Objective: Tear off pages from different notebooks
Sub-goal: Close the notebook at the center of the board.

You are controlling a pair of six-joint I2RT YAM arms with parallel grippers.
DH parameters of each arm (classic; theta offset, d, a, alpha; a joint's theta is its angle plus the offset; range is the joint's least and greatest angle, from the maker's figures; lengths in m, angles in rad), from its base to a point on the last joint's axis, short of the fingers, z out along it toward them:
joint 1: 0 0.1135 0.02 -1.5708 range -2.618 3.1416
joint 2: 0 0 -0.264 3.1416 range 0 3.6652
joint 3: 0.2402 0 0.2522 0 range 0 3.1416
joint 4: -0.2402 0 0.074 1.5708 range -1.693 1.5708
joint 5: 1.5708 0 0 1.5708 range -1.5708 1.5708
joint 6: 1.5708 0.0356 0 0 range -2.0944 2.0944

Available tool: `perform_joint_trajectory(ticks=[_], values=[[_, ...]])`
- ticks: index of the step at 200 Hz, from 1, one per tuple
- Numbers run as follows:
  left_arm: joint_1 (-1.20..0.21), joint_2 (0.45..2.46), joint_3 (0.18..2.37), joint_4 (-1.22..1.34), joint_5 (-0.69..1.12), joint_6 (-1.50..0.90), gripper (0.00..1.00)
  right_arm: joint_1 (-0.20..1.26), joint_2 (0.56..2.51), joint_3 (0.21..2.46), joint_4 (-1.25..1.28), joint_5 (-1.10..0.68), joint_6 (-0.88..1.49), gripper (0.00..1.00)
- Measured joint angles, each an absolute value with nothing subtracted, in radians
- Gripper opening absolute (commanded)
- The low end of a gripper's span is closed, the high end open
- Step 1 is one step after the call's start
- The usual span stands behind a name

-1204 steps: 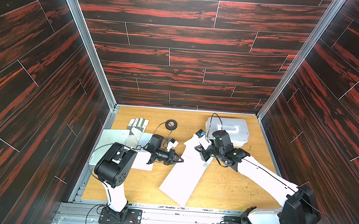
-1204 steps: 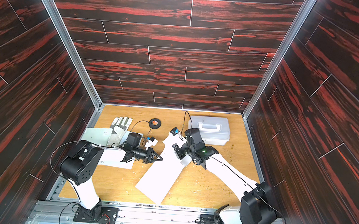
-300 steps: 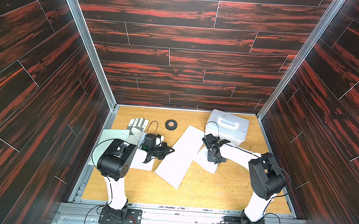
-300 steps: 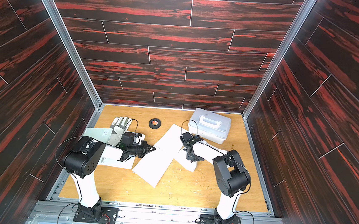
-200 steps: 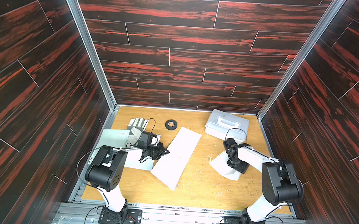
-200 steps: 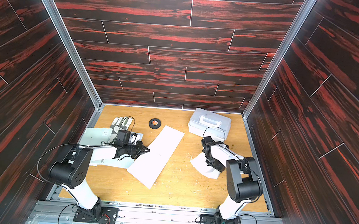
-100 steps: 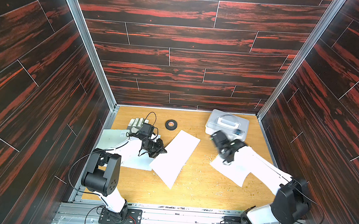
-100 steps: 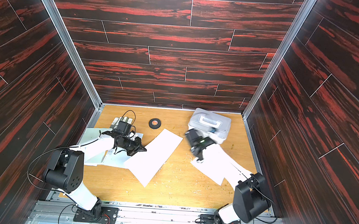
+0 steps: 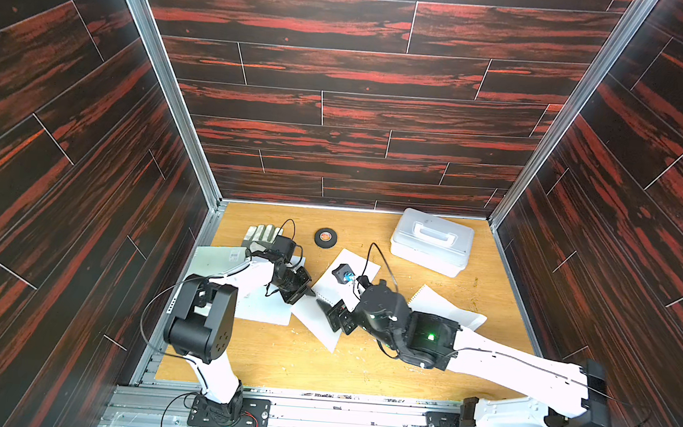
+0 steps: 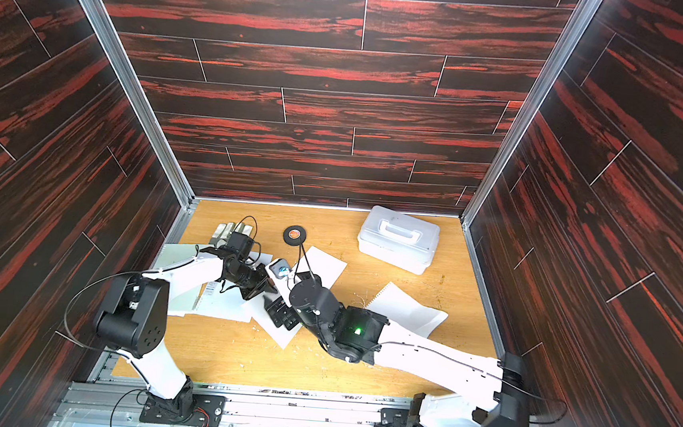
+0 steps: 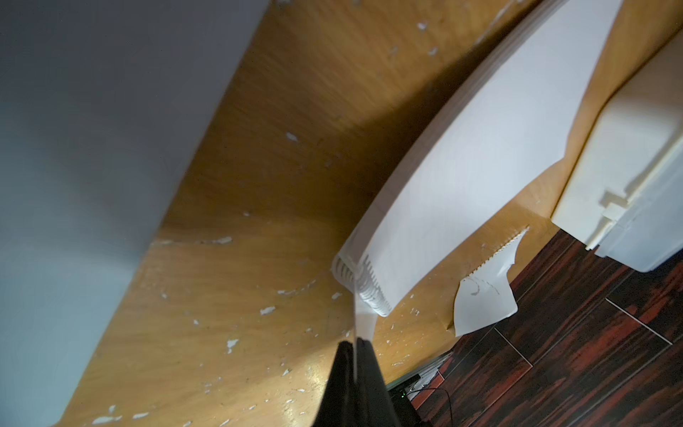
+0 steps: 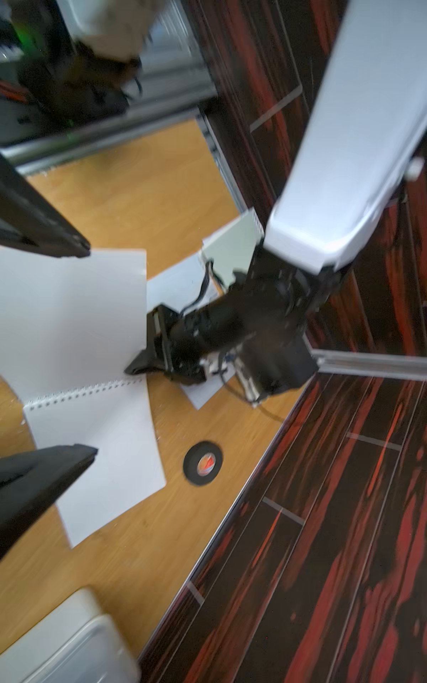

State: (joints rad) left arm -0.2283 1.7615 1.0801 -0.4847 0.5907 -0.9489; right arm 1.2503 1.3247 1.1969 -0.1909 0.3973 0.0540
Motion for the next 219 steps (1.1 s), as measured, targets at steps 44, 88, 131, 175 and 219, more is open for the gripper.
perform_joint_trajectory(ticks=[44,88,131,175,219], values=[[-0.228,1.798,1.084,-0.451,0.577,-0.97,0.0,1.288,1.491,1.24,-0.236,0.244,-0.05,0.82],[-0.228,1.798,1.1,-0.441,0.569,-0.973,0.0,1.317,1.599,1.209,-0.247,0.409,-0.093,0.74],[-0.228,1.798,1.11,-0.446,0.562,-0.965,0.0,1.307,1.679,1.199,-0.232,0.636,-0.116,0.15],[-0.228,1.706,1.109,-0.485,0.463,-0.922,0.5,1.271,1.676,1.19,-0.233,0.671,-0.121,0.0],[-0.229,1.45,1.083,-0.561,0.122,-0.878,0.6,1.13,1.63,1.241,-0.307,0.479,-0.051,0.0]])
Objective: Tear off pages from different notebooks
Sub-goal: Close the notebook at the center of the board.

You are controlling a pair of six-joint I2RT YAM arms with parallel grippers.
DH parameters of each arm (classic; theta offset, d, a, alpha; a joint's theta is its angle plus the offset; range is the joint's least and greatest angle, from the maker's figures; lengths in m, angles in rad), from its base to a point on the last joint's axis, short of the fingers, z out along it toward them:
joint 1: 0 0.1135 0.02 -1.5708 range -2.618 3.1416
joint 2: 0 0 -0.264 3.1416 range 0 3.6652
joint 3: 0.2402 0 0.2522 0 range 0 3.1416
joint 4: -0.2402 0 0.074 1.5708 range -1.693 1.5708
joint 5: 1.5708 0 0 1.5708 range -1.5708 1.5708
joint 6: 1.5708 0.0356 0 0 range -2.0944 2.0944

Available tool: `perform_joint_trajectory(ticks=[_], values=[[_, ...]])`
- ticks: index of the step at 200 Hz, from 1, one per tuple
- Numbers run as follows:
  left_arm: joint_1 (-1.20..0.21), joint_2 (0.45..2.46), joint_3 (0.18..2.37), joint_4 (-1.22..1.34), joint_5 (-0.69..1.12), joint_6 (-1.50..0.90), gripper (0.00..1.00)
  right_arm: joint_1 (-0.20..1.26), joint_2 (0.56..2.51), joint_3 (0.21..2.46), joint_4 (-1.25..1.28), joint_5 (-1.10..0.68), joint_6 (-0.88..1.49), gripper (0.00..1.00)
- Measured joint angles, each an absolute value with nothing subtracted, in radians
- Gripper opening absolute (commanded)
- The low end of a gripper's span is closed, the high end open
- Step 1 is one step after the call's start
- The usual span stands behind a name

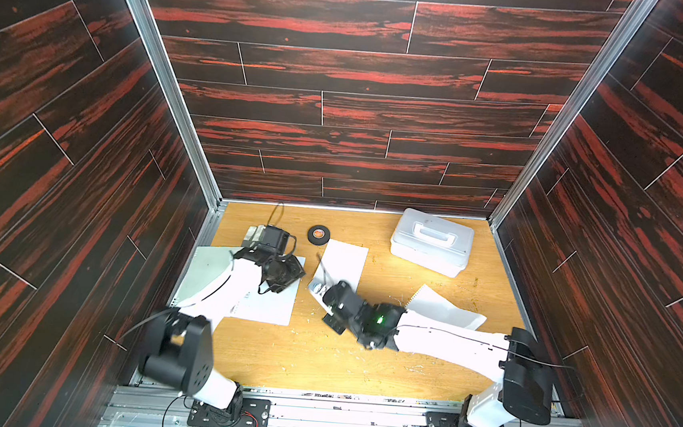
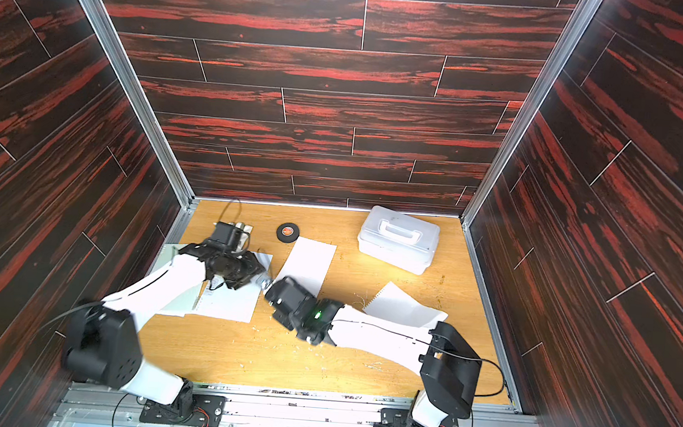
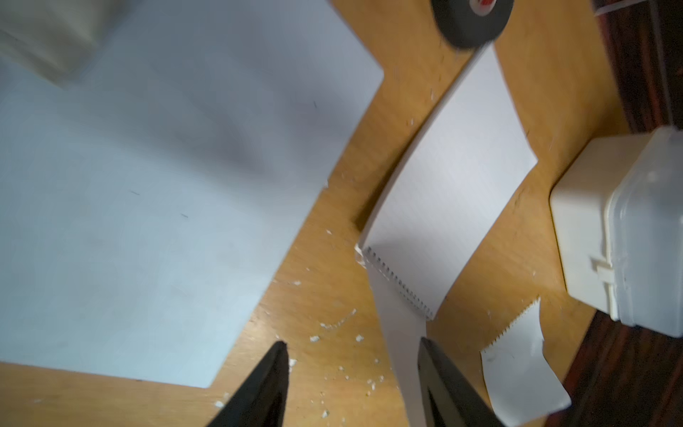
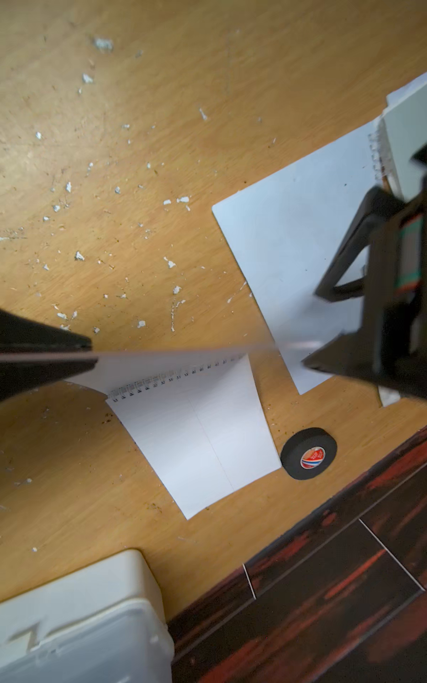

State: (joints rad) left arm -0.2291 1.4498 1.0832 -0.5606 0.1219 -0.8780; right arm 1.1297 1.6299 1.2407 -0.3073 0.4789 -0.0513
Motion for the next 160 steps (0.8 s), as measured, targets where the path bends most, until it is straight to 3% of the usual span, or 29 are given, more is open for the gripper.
perform_joint_trajectory(ticks=[25,51,110,160], values=[[-0.228,1.311,1.012,-0.545,-0.064,-0.875,0.6,1.011,1.626,1.294,-0.334,0.297,0.019,0.0],[-0.227,1.291,1.002,-0.551,-0.169,-0.841,0.6,0.878,1.645,1.362,-0.355,0.079,0.101,0.0],[-0.227,1.314,1.002,-0.572,-0.214,-0.796,0.6,0.604,1.93,1.592,-0.326,-0.353,0.346,0.01],[-0.227,1.316,1.001,-0.572,-0.184,-0.775,0.6,0.497,2.092,1.643,-0.314,-0.434,0.479,0.03]])
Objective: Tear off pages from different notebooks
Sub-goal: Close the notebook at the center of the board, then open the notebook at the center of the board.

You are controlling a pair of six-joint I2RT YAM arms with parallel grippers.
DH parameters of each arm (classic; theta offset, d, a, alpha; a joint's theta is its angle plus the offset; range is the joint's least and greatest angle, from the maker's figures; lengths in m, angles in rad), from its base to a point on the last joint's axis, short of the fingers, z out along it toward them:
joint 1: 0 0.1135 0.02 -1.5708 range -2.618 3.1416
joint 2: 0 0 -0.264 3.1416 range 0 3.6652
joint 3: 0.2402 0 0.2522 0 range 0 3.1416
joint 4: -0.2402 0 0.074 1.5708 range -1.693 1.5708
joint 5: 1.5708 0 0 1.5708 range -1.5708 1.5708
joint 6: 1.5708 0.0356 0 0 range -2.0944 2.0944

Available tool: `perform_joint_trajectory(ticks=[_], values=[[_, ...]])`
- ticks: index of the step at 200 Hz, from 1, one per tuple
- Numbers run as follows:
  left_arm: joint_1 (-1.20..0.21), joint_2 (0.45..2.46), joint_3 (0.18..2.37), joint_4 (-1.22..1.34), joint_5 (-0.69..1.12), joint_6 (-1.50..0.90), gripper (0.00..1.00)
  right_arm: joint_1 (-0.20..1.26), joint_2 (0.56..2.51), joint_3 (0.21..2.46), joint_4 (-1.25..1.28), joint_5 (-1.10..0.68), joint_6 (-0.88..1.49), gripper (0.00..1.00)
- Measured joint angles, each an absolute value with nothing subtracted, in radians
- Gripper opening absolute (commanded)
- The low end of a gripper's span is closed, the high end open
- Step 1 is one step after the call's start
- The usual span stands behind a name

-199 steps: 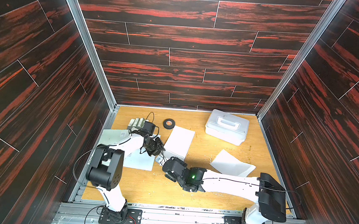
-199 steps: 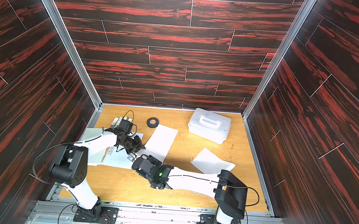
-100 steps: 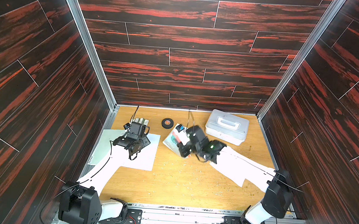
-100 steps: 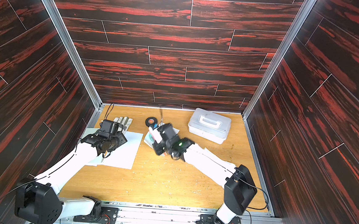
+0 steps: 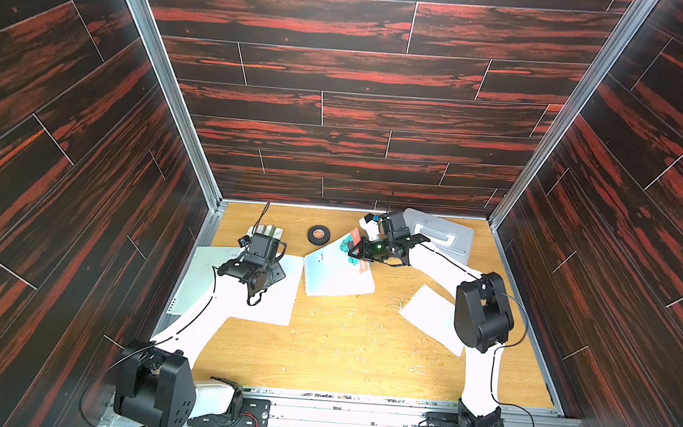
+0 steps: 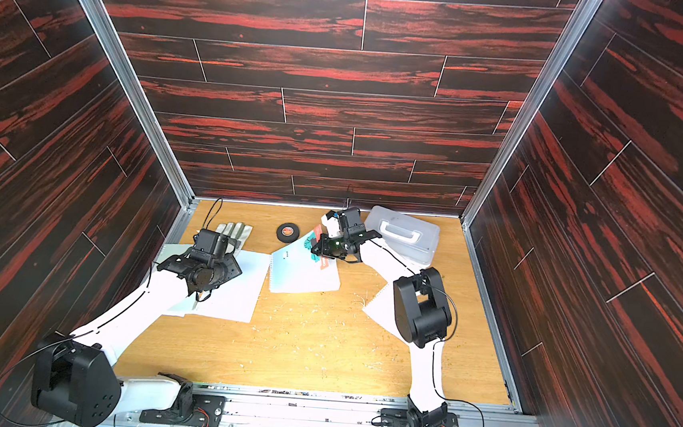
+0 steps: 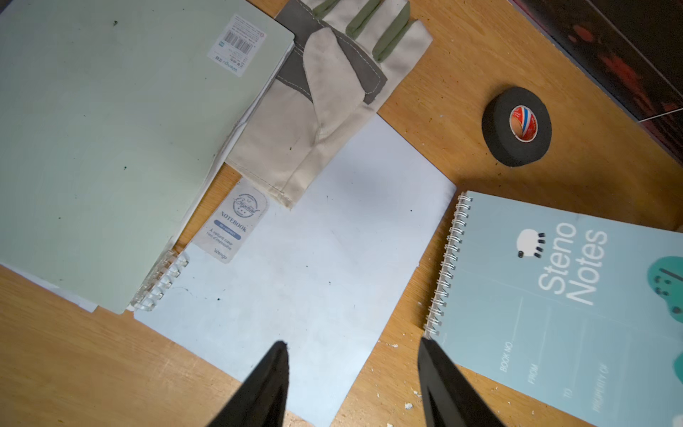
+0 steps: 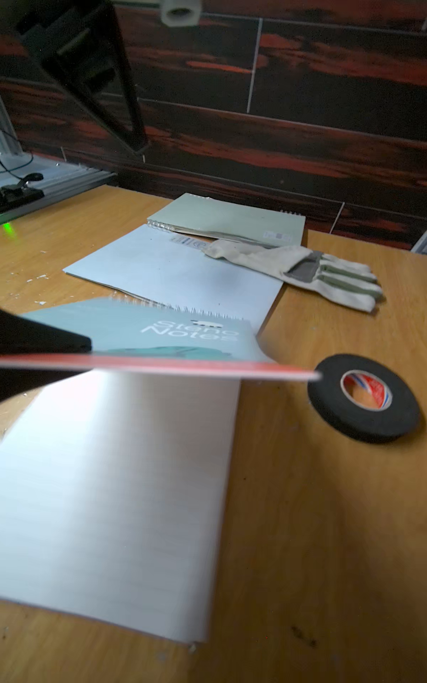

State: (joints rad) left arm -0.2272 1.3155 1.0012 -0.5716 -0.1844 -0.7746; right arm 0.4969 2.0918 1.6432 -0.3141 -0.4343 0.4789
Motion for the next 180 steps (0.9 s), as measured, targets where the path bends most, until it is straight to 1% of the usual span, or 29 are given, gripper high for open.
perform_joint_trajectory(ticks=[33,40,50,56,66,71,75,80,86,92,101,119,145,159,180], values=[[-0.227,1.312,0.985,-0.57,-0.166,-0.773,0.6,0.481,2.109,1.616,-0.33,-0.388,0.509,0.04],[-0.227,1.312,0.982,-0.571,-0.164,-0.773,0.6,0.479,2.109,1.615,-0.334,-0.371,0.509,0.07],[-0.227,1.312,0.979,-0.572,-0.16,-0.773,0.6,0.478,2.109,1.615,-0.34,-0.334,0.506,0.22],[-0.227,1.312,0.979,-0.572,-0.158,-0.773,0.6,0.478,2.109,1.615,-0.348,-0.308,0.506,0.33],[-0.226,1.311,0.978,-0.568,-0.156,-0.773,0.6,0.479,2.109,1.615,-0.368,-0.267,0.492,0.47],[-0.226,1.31,0.978,-0.562,-0.155,-0.773,0.6,0.479,2.108,1.613,-0.376,-0.244,0.492,0.54],[-0.226,1.309,0.976,-0.558,-0.154,-0.773,0.61,0.48,2.107,1.611,-0.382,-0.228,0.486,0.56],[-0.226,1.307,0.974,-0.552,-0.153,-0.774,0.61,0.48,2.105,1.605,-0.388,-0.205,0.476,0.62],[-0.226,1.305,0.971,-0.545,-0.152,-0.774,0.61,0.482,2.094,1.589,-0.389,-0.176,0.472,0.69],[-0.226,1.304,0.967,-0.54,-0.15,-0.774,0.61,0.486,2.077,1.563,-0.39,-0.144,0.472,0.79],[-0.226,1.304,0.962,-0.534,-0.147,-0.775,0.62,0.495,2.04,1.518,-0.393,-0.091,0.474,0.88],[-0.226,1.31,0.951,-0.525,-0.142,-0.775,0.63,0.532,1.948,1.441,-0.396,0.039,0.473,0.9],[-0.226,1.348,0.95,-0.53,-0.145,-0.775,0.64,0.665,1.813,1.394,-0.363,0.273,0.451,0.9],[-0.226,1.369,0.95,-0.548,-0.171,-0.784,0.67,0.743,1.779,1.394,-0.321,0.313,0.429,0.9],[-0.221,1.376,0.934,-0.573,-0.24,-0.805,0.71,0.834,1.775,1.385,-0.26,0.287,0.402,0.89]])
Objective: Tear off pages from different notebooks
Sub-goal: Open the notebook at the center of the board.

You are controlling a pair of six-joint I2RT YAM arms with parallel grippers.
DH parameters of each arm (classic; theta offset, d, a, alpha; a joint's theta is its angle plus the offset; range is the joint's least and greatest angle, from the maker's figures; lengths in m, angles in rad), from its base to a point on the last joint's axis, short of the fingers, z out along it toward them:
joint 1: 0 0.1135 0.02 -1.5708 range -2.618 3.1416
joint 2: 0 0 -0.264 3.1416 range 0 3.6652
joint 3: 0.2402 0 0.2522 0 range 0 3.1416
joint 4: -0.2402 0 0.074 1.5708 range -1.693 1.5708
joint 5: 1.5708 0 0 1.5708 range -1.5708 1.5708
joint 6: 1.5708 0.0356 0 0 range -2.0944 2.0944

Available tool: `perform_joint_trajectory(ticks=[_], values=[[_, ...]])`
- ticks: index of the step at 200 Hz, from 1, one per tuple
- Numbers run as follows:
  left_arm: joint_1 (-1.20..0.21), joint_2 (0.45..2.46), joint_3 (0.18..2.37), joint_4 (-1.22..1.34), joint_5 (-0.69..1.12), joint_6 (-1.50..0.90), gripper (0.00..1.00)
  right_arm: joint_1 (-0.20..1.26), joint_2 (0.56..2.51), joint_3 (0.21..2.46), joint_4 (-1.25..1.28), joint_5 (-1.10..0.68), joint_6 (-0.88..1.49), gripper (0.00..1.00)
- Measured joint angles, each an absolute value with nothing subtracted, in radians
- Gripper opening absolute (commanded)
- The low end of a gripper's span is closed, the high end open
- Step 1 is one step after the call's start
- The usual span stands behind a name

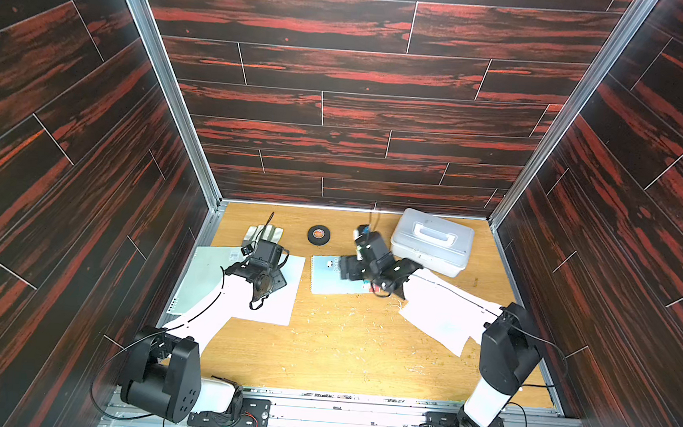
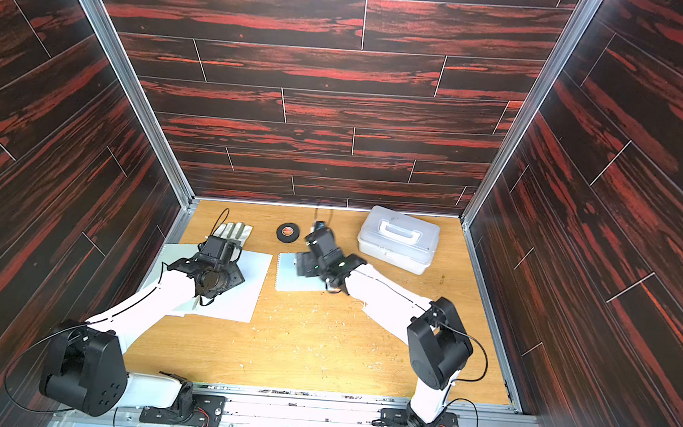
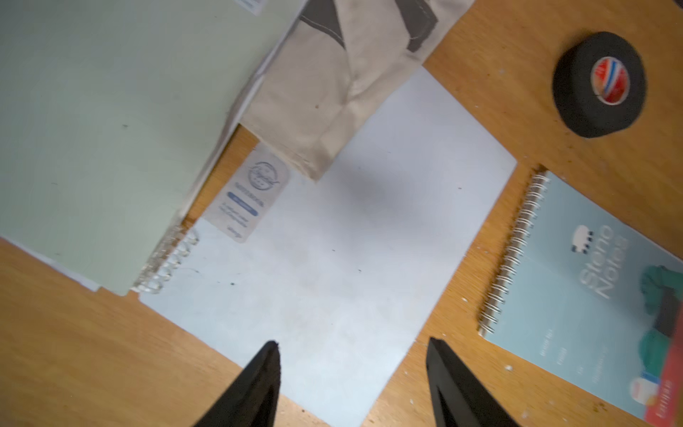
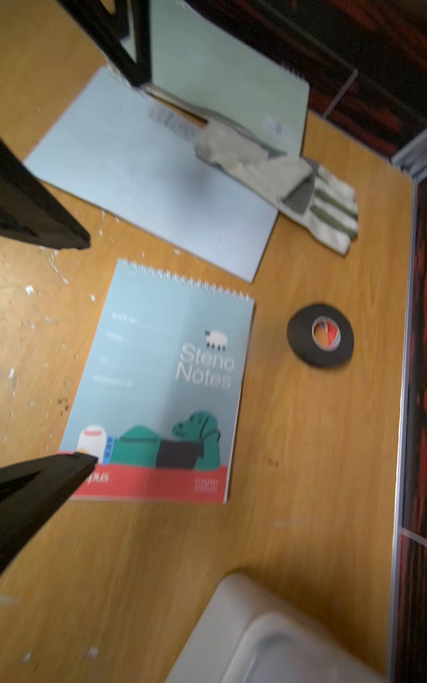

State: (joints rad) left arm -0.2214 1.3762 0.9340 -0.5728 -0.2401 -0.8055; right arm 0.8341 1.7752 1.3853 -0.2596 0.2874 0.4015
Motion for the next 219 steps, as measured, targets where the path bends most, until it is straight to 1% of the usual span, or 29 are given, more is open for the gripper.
perform_joint_trajectory(ticks=[23,52,69,97,118,128,134,180,219], values=[[-0.196,1.384,0.928,-0.591,-0.315,-0.802,0.79,0.893,1.799,1.359,-0.22,0.208,0.377,0.89],[-0.123,1.441,0.929,-0.595,-0.353,-0.779,0.92,0.912,1.85,1.35,-0.189,0.091,0.372,0.89],[-0.069,1.506,0.931,-0.59,-0.342,-0.771,0.94,0.912,1.885,1.354,-0.178,0.035,0.374,0.89],[-0.003,1.605,0.934,-0.543,-0.29,-0.76,0.95,0.91,1.939,1.365,-0.173,-0.033,0.374,0.89],[0.007,1.673,0.95,-0.505,-0.245,-0.746,0.94,0.91,1.945,1.365,-0.173,-0.054,0.373,0.89],[0.007,1.701,0.96,-0.491,-0.225,-0.739,0.93,0.91,1.945,1.365,-0.17,-0.057,0.371,0.89],[0.006,1.714,0.964,-0.483,-0.216,-0.736,0.89,0.91,1.945,1.365,-0.17,-0.058,0.37,0.89],[0.007,1.723,0.966,-0.455,-0.132,-0.738,0.87,0.91,1.945,1.365,-0.172,-0.045,0.361,0.89],[-0.012,1.638,0.867,-0.34,-0.046,-0.804,0.84,0.91,1.945,1.365,-0.176,-0.025,0.362,0.89]])
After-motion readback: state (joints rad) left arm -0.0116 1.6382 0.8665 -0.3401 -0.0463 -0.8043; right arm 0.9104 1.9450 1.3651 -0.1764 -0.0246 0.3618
